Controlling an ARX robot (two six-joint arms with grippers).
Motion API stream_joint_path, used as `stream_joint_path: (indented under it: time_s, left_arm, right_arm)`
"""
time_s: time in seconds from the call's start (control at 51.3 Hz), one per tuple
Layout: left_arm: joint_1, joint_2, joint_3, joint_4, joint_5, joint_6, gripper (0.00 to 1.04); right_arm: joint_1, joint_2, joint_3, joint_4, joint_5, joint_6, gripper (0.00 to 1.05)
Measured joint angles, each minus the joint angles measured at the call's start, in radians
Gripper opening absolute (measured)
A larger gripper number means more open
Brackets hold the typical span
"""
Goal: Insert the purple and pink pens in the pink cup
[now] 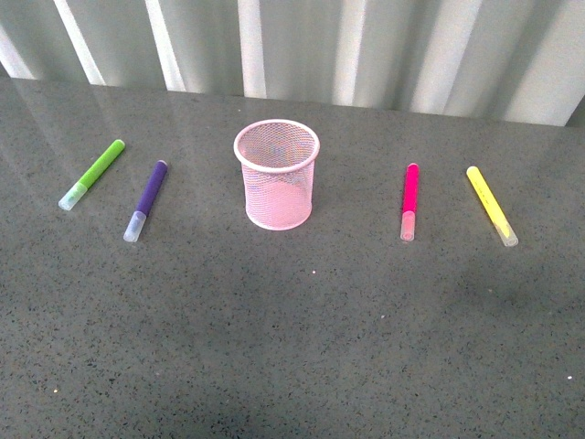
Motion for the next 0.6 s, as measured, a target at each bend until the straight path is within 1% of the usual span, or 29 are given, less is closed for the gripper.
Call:
stream_joint_path:
  time_s: [0.253,0.273,0.331,0.37,0.429,0.506,0.584,0.604]
  left_arm:
    - [0.0,0.0,0.0,0.0,-0.001,0.0,0.98]
    - [-0.008,0.015,0.006,-0.021,-0.021,-0.021,0.98]
    - [-0.042,0.1,0.061,-0.151,-0.109,-0.106,0.98]
    - [-0.06,0.187,0.097,-0.178,-0.15,-0.161,0.98]
    - [-0.082,0.344,0.148,-0.134,-0.192,-0.224,0.98]
    - [-0.095,0.557,0.23,0.007,-0.179,-0.266,0.98]
    - [-0.102,0.779,0.336,0.154,-0.172,-0.269,0.98]
    - [-0.102,0.812,0.354,0.171,-0.172,-0.269,0.98]
  right_arm:
    - [0.0,0.0,0.0,0.0,0.0,0.0,0.98]
    - [0.0,0.0,0.0,0.0,0.0,0.0,0.98]
    - [0.0,0.0,0.0,0.0,0.0,0.0,0.98]
    - [0.0,0.0,0.0,0.0,0.0,0.0,0.98]
    - [0.0,0.0,0.0,0.0,0.0,0.0,0.98]
    - [0.0,0.0,0.0,0.0,0.0,0.0,0.98]
    - [0.0,0.0,0.0,0.0,0.0,0.0,0.98]
    - [0.0,0.0,0.0,0.0,0.0,0.0,0.98]
